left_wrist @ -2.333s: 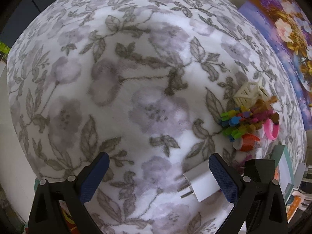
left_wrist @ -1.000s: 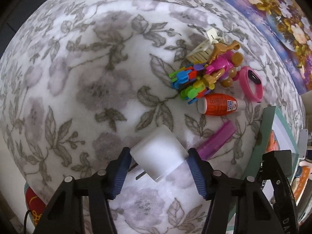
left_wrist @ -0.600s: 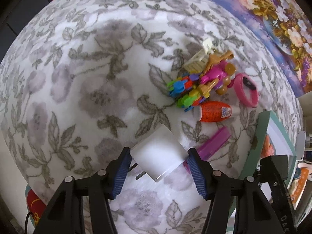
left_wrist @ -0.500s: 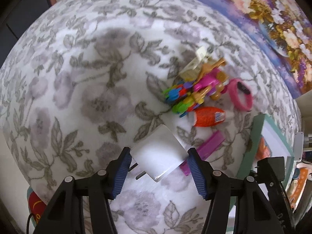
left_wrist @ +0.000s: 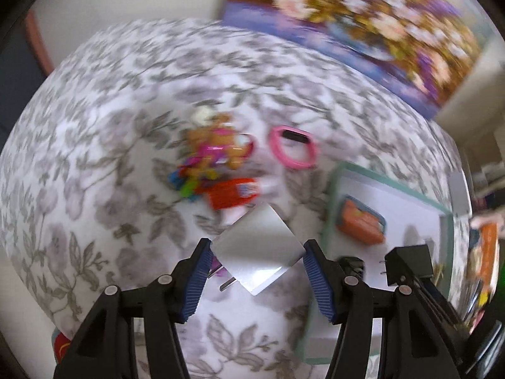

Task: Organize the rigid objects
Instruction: 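Carry the black charger into the tray with the right gripper while the left gripper drops the white adapter there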

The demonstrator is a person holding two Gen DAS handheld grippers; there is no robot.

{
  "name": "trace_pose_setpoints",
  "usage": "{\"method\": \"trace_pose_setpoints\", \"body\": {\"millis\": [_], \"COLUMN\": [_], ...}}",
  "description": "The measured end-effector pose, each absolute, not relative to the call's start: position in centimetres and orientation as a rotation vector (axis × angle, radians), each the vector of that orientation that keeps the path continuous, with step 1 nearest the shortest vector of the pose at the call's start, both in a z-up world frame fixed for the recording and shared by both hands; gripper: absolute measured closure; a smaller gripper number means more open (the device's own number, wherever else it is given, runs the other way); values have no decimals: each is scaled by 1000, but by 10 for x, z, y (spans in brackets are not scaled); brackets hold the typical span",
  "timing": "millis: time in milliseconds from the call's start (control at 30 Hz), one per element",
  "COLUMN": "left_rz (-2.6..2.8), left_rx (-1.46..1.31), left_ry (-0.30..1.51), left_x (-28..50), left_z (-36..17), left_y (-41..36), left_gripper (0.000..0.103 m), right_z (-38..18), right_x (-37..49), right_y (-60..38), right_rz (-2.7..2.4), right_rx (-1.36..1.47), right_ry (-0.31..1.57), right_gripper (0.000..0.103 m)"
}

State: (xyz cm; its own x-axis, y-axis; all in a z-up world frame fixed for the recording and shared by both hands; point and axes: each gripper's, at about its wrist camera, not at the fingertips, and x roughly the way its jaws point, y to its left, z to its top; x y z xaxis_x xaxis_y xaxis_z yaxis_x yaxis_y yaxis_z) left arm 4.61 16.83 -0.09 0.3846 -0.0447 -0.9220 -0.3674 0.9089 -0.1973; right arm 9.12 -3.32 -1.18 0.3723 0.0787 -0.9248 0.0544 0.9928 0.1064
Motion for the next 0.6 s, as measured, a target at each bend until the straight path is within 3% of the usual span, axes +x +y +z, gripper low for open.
{"method": "trace_pose_setpoints", "body": {"millis": [600], "left_rz": [33], "left_rx": [-99], "left_ry": [1191], "left_x": [58], "left_z": [-4], "left_y": [57], "left_gripper": [41], "right_z": [-11], "right_x": [83], "right_y": [-133], "right_rz": [-187], "right_rx": [233], "right_ry": [1236], "right_gripper": [42]}}
